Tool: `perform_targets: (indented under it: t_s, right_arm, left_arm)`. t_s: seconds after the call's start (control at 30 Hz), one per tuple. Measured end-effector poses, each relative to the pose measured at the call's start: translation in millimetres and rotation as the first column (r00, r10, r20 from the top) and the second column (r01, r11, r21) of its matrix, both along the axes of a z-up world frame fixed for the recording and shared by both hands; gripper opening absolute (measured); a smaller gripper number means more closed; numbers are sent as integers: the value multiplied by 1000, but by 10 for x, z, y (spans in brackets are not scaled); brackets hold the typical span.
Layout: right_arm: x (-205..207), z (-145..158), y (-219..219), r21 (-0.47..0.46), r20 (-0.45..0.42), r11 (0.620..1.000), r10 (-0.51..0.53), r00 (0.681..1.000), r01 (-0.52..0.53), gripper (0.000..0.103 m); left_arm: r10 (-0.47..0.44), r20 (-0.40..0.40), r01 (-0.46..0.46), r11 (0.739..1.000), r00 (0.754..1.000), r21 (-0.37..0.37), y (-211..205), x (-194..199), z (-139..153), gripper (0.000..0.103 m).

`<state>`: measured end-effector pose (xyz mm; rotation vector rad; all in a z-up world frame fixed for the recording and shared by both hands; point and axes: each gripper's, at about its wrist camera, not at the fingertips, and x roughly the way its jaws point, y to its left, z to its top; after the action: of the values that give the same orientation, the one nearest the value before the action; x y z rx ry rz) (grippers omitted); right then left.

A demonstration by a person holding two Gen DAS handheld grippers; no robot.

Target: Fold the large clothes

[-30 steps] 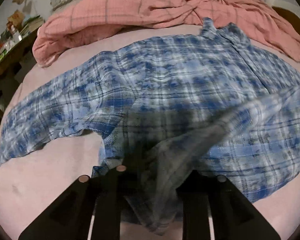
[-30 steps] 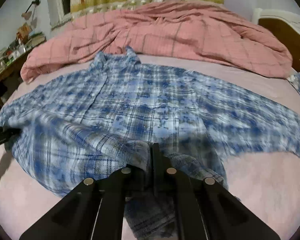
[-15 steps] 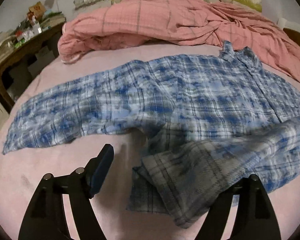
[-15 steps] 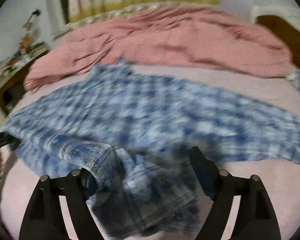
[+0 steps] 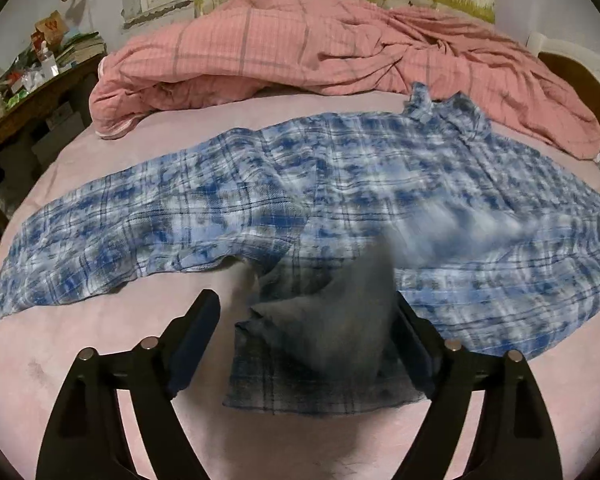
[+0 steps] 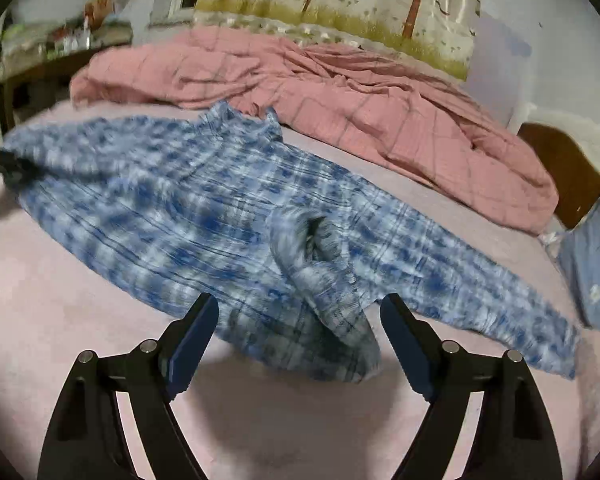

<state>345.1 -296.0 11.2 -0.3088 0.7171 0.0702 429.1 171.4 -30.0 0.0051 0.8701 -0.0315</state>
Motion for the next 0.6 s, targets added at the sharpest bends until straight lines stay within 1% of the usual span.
perform_targets:
  t_s: [0.03, 0.1, 0.13, 0.17, 0.2, 0.23, 0.27, 0.3, 0.33, 0.37, 0.43, 0.47, 0.5, 0.53, 0.57, 0.6]
  right_arm:
    - [69, -21, 11, 2, -6, 1000, -5, 1000, 5, 83]
    - [262, -94, -14, 11, -17, 999, -48, 999, 48, 76]
    - [367, -142, -61, 24, -27, 996, -85, 996, 85, 67]
    - [456, -189, -139, 50, -38, 990, -129, 991, 130, 55]
    - [541, -239, -189, 75, -49, 984, -159, 986, 162, 48]
    - [628, -308, -334, 142, -73, 966, -207, 976, 215, 34]
    - [680, -374, -446, 214, -93, 946, -229, 969, 244, 22]
    - [708, -426, -521, 263, -107, 929, -239, 965, 259, 17]
    - [737, -504, -633, 325, -139, 903, -247, 959, 280, 13]
    - [748, -531, -693, 359, -160, 890, -239, 958, 281, 11]
    - [727, -522, -769, 416, -157, 868, -227, 961, 273, 9]
    - [706, -511, -812, 449, -147, 852, -225, 963, 267, 9]
    - [696, -519, -836, 471, -146, 842, -221, 964, 264, 9]
    - [694, -537, -857, 486, -153, 833, -217, 964, 265, 9]
    - [694, -568, -887, 504, -167, 821, -211, 963, 268, 9]
    - [696, -585, -883, 513, -171, 816, -208, 963, 268, 8]
  left_arm:
    - [-1, -1, 1, 1000, 1000, -16, 21, -1, 3, 84]
    - [-1, 22, 2, 998, 1000, -55, 90, -23, 30, 84]
    - [0, 49, 4, 997, 999, -80, 137, -46, 59, 84]
    - [5, 73, 2, 995, 997, -97, 189, -64, 89, 85]
    - [14, 89, -5, 994, 996, -105, 234, -70, 110, 85]
    - [23, 102, -11, 993, 994, -117, 282, -68, 124, 85]
    - [27, 108, -12, 990, 994, -138, 331, -60, 124, 85]
    - [30, 102, -13, 987, 994, -162, 376, -36, 105, 85]
    - [35, 91, -18, 984, 995, -180, 413, -3, 75, 85]
    - [40, 78, -24, 981, 996, -195, 443, 41, 33, 85]
    - [42, 62, -29, 977, 997, -212, 461, 121, -56, 82]
    - [39, 43, -28, 975, 998, -222, 465, 172, -115, 78]
    - [33, 21, -27, 972, 999, -235, 460, 209, -174, 60]
    - [22, -3, -22, 968, 1000, -249, 448, 237, -235, 20]
    - [15, -19, -19, 968, 1000, -252, 432, 243, -276, 10]
    - [22, 0, -21, 970, 1000, -244, 419, 204, -266, 11]
